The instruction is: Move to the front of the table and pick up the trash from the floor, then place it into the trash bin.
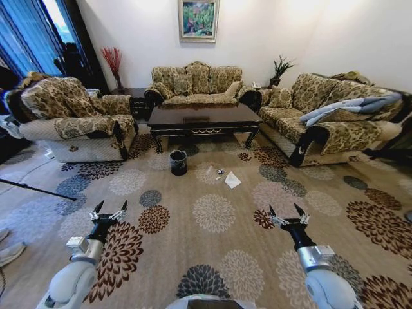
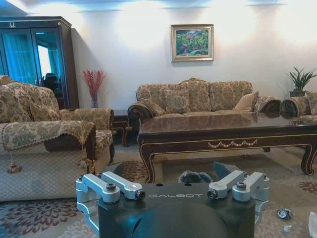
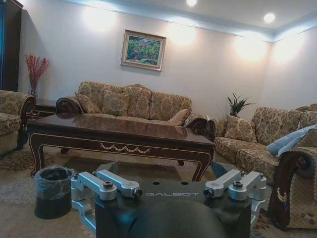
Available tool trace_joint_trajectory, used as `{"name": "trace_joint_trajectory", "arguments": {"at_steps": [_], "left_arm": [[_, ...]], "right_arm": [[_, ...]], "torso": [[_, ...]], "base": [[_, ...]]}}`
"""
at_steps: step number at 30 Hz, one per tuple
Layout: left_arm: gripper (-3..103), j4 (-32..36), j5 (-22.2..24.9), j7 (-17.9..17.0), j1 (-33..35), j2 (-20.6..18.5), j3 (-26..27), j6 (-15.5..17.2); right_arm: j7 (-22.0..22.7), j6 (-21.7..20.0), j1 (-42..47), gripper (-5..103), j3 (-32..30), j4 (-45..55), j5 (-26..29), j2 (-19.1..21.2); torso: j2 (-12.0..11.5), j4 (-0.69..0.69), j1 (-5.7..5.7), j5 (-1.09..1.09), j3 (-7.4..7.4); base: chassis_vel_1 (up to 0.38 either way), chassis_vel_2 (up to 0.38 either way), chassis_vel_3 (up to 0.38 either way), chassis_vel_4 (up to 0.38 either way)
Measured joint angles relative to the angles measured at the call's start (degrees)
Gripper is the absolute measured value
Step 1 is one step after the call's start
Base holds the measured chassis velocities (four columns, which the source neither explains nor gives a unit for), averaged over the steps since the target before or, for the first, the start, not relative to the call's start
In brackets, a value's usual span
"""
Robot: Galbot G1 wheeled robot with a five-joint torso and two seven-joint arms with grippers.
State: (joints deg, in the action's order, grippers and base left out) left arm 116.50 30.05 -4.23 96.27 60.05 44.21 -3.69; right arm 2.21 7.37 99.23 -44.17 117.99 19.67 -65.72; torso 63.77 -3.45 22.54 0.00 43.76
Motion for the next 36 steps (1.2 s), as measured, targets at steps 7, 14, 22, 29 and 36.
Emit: {"name": "trace_joint_trajectory", "arguments": {"at_steps": [7, 14, 22, 29, 36], "left_arm": [[100, -0.2, -0.4, -0.1, 0.0, 0.0, 0.0, 0.1], [100, -0.4, -1.3, -0.3, -0.5, 0.2, -1.0, 0.2], [100, 0.6, -1.0, -0.3, -0.6, 0.2, -0.7, 1.8], [100, 3.1, 1.0, 0.2, -0.1, 0.1, 0.1, 7.6], [100, 2.7, 0.4, 0.0, -0.9, 0.8, -0.2, 8.5]], "right_arm": [[0.3, -0.2, -0.1, 100, 0.0, -0.3, -0.2, -0.2], [0.5, -0.4, -0.3, 100, 0.0, -0.9, -0.3, -0.2], [0.5, -0.5, -0.3, 100, -0.2, -0.7, -0.1, -0.1], [0.7, -0.9, -0.9, 100, 0.0, -0.8, 0.1, 0.1], [0.7, -0.9, -0.6, 100, -0.2, -0.7, 0.1, -0.5]], "torso": [[0.0, 0.00, 0.00, 0.00, 0.00], [0.0, 0.00, 0.00, 0.00, 0.00], [0.0, -0.01, -0.01, 0.00, -0.02], [-1.8, -0.01, -0.84, 0.01, -0.99], [-4.1, 0.00, -1.87, 0.00, -2.20]], "base": [[0.000, 0.000, 0.000, 0.000], [0.000, 0.000, 0.000, 0.000], [0.000, 0.000, 0.000, 0.000], [0.000, 0.000, 0.000, 0.000], [0.000, 0.000, 0.000, 0.000]]}}
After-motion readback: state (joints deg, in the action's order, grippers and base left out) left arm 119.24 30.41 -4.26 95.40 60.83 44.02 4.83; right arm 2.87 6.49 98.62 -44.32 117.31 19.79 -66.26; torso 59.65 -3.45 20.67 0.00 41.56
